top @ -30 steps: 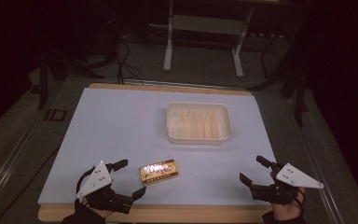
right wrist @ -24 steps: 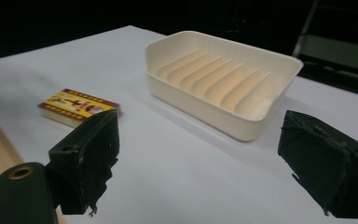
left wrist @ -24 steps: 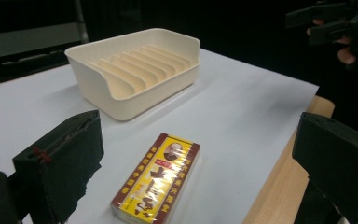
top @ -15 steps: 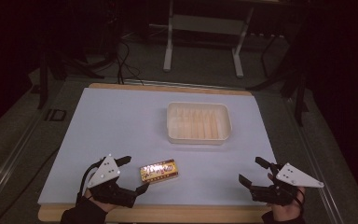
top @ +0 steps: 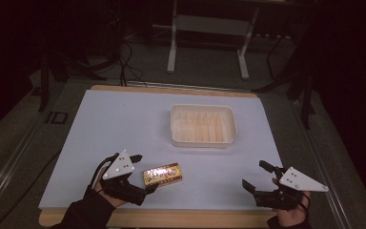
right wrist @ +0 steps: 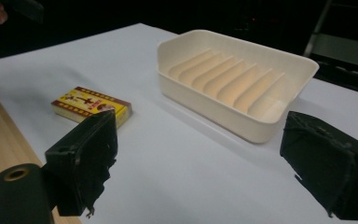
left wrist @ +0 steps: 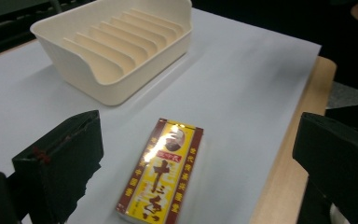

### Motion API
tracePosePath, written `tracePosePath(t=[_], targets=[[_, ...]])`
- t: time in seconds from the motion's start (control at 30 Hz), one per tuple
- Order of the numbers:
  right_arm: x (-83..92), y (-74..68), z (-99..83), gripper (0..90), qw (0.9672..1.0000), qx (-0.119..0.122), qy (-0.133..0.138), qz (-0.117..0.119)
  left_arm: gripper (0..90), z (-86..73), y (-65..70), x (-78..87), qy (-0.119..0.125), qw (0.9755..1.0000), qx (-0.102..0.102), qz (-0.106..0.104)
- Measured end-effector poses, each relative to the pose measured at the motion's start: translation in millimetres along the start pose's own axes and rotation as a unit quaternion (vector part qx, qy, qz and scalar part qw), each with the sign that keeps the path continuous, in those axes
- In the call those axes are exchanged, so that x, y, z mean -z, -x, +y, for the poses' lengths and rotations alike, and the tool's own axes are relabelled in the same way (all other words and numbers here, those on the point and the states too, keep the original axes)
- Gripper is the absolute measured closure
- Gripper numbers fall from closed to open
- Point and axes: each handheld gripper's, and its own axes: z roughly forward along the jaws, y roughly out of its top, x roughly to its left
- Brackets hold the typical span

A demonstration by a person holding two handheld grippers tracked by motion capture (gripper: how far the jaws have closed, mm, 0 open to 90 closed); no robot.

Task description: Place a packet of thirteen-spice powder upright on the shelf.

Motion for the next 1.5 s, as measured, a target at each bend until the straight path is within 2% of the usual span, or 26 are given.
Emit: tracePosePath(t=[0.07,0.13,0.17,0.2,0.23,0.27,0.3,0.37,0.4,0.43,0.47,0.53,0.57,0.6,0.7,0.8,0.83,0.87,0.93,0.97,1.1,1.2,1.3,1.37,1.5], targets=[[-1.5,-1.9,0.7,10.6,1.0,0.001,-0.006,-0.001,2.5,1.6,-1.4,-4.0,-0.003,1.0,-0.002,-0.002],[-1.4,-3.0,0.8,10.6,1.0,0.0,0.0,-0.003,2.5,2.4,-1.9,-6.3,-0.009,0.9999,-0.005,-0.006],[-0.7,-3.6,1.2,10.6,1.0,-0.002,0.004,0.006,2.5,2.4,-1.9,-6.3,-0.009,0.9999,-0.005,-0.006],[-0.2,-5.0,2.1,10.6,1.0,0.005,0.007,0.003,2.5,3.5,-3.1,-13.6,-0.021,0.9996,-0.012,-0.013],[-0.1,-5.3,2.5,10.6,0.9999,0.007,0.008,0.006,2.5,3.7,-3.7,-16.5,-0.024,0.9995,-0.014,-0.013],[0.1,-5.6,2.5,10.6,0.9999,0.006,0.009,0.01,2.5,4.0,-4.8,-19.5,-0.03,0.9992,-0.012,-0.023],[0.3,-6.3,2.6,10.6,0.9999,0.007,0.01,0.01,2.5,4.2,-5.3,-21.7,-0.034,0.9991,-0.015,-0.019],[0.7,-7.1,2.7,10.6,0.9997,0.01,0.012,0.017,2.5,4.6,-6.4,-28.0,-0.043,0.9986,-0.017,-0.027],[0.8,-8.0,2.9,10.6,0.9997,0.013,0.014,0.018,2.5,5.0,-6.1,-30.8,-0.047,0.9984,-0.021,-0.022],[0.7,-8.5,3.1,10.6,0.9996,0.017,0.014,0.018,2.5,5.2,-6.4,-33.6,-0.052,0.9979,-0.025,-0.029],[0.3,-8.9,3.2,10.6,0.9995,0.017,0.015,0.02,2.5,5.4,-6.4,-36.3,-0.057,0.9976,-0.03,-0.028],[-0.1,-9.0,3.1,10.6,0.9995,0.018,0.015,0.022,2.7,5.3,-6.5,-38.5,-0.058,0.9974,-0.03,-0.03],[-0.4,-9.1,3.0,10.6,0.9995,0.016,0.012,0.024,2.7,4.9,-7.5,-45.2,-0.075,0.9957,-0.043,-0.034],[-0.6,-8.7,2.5,10.6,0.9995,0.014,0.01,0.028,2.8,4.4,-8.0,-48.2,-0.081,0.9949,-0.047,-0.035],[-0.1,-8.5,2.6,10.6,0.9994,0.013,0.01,0.03,3.2,2.2,-11.3,-57.6,-0.104,0.9925,-0.047,-0.043],[-0.2,-8.6,2.5,10.6,0.9993,0.012,0.011,0.034,3.2,-0.1,-14.8,-65.4,-0.122,0.9905,-0.048,-0.041],[-0.3,-8.8,2.4,10.6,0.9994,0.014,0.011,0.031,3.1,-0.6,-15.7,-67.9,-0.128,0.99,-0.049,-0.035],[-0.7,-8.8,2.3,10.6,0.9993,0.014,0.01,0.033,3.2,-1.0,-17.1,-70.3,-0.137,0.9884,-0.053,-0.037],[-0.9,-9.1,2.1,10.6,0.9992,0.013,0.008,0.036,3.2,-1.7,-17.9,-73.6,-0.142,0.9881,-0.05,-0.035],[-1.1,-9.7,2.0,10.6,0.9992,0.014,0.008,0.036,3.2,-2.0,-19.1,-77.7,-0.152,0.9864,-0.049,-0.04],[-1.4,-9.0,2.0,12.1,0.999,0.009,0.006,0.043,3.2,-1.2,-19.1,-87.4,-0.169,0.9831,-0.063,-0.029],[-0.9,-8.1,1.7,12.1,0.9987,0.003,0.006,0.05,3.2,-0.9,-20.4,-94.3,-0.181,0.9808,-0.066,-0.028],[-0.2,-8.2,2.1,12.1,0.9987,0.003,0.008,0.05,3.2,-2.0,-21.5,-100.1,-0.196,0.9777,-0.07,-0.03],[0.2,-8.6,2.2,12.1,0.9987,0.004,0.009,0.05,4.0,-3.4,-22.1,-104.3,-0.21,0.9743,-0.077,-0.028],[0.1,-8.8,2.2,12.2,0.9987,0.005,0.006,0.05,4.9,-6.6,-22.5,-112.3,-0.231,0.9689,-0.082,-0.034]])
